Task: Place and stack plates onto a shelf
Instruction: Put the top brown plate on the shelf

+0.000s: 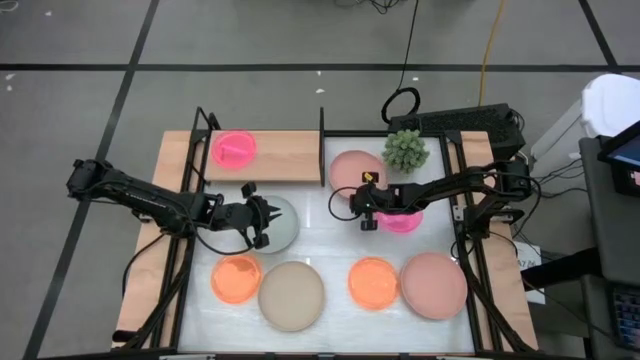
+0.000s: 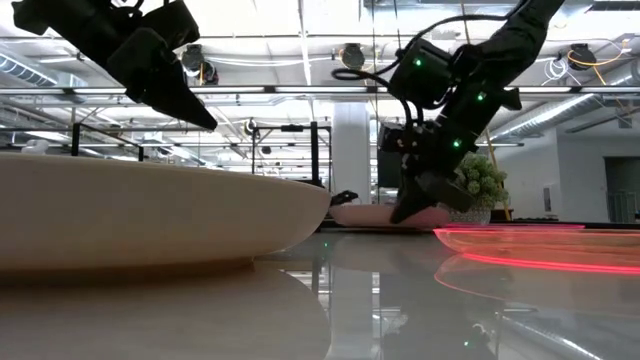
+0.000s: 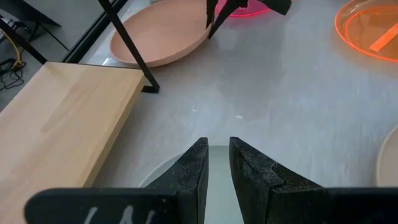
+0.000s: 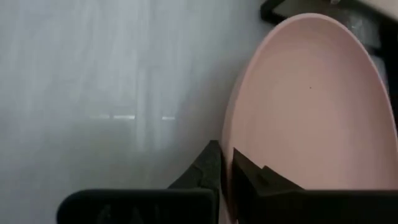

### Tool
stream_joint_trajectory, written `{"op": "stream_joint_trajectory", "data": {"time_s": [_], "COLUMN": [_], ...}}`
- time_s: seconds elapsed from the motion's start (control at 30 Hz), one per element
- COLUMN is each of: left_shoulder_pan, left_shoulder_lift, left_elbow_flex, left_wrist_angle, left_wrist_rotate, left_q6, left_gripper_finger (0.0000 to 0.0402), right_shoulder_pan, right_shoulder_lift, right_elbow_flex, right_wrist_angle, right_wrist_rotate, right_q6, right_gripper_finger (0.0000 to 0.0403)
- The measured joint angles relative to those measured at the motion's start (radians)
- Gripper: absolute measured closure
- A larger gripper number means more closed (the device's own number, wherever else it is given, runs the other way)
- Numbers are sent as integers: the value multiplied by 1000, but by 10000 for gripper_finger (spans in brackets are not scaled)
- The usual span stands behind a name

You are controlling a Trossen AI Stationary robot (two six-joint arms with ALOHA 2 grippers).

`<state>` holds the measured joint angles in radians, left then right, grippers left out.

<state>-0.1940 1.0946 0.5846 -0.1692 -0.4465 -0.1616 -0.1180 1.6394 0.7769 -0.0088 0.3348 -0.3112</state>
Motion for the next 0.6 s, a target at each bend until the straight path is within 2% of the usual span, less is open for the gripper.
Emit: {"op": "stream_joint_trajectory", "data": {"time_s": [0.2,0.3,0.47,0.6], "left_shoulder_pan": [0,0,-4,-5], "left_shoulder_lift": [0,0,0,0], "left_elbow_flex": [0,0,0,0], "left_wrist_angle": [0,0,-6,-8], "left_wrist_rotate": [0,0,1,1], "left_q6": [-7,-9,-14,-17], "left_gripper_finger": [329,329,329,329], "right_shoulder_pan": [43,52,61,61], "right_shoulder_lift": [0,-15,-93,-188], "right_elbow_flex": [37,56,85,89], "right_wrist_angle": [-20,-39,-85,-98], "right_wrist_rotate": [82,90,187,226], "right_q6": [9,15,35,34], "right_gripper_finger": [401,402,402,402]}}
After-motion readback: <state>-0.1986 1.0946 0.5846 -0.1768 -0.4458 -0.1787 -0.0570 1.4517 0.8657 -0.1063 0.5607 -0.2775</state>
